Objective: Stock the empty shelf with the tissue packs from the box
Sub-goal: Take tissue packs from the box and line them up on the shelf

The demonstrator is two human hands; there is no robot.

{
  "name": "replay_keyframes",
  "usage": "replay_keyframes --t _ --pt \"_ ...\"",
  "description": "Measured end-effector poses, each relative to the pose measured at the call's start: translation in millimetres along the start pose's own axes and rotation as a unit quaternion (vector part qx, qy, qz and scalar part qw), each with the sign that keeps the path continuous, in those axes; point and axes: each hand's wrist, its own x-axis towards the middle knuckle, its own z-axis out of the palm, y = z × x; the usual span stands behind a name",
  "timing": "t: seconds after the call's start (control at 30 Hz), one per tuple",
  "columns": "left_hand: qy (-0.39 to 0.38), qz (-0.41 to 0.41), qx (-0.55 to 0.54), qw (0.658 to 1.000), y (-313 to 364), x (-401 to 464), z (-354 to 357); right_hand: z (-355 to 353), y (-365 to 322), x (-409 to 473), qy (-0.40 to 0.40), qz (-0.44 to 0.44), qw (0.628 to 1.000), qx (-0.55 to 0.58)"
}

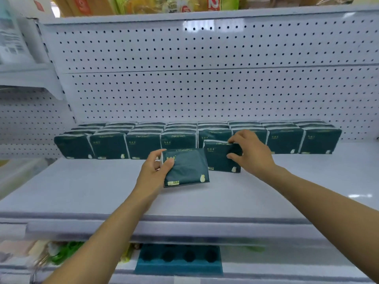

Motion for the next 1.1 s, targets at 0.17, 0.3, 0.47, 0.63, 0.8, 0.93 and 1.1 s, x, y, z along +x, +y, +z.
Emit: replay_keyframes --t 0.17,0.3,0.47,0.63,0.8,0.93,1.1 --pt "-0.006 -0.003 -0.003 1.0 -5 21 -5 18 0 26 0.032 -0.043 0.997 -0.063" --pt "-0.013 -0.006 -0.014 1.0 -7 30 -5 28 2 38 0.039 -0.056 0.995 -0.076" --pt "-0.021 -0.009 -0.023 0.999 -9 38 -4 33 5 48 0.046 -0.069 0.991 -0.101" --pt "-0.037 -0.009 -0.029 0.999 -6 41 -1 28 -3 42 0.11 -0.044 0.992 -0.046" --pt "-0.096 0.006 -0.021 0.995 2 43 17 -2 -36 22 -0.023 -0.052 0.977 0.206" --pt "-0.169 0.049 -0.017 0.984 10 39 39 -7 -21 7 -0.138 -0.022 0.967 0.211" --pt "-0.191 0.115 0.096 0.97 12 41 69 -17 20 -19 -0.087 -0.014 0.98 0.176"
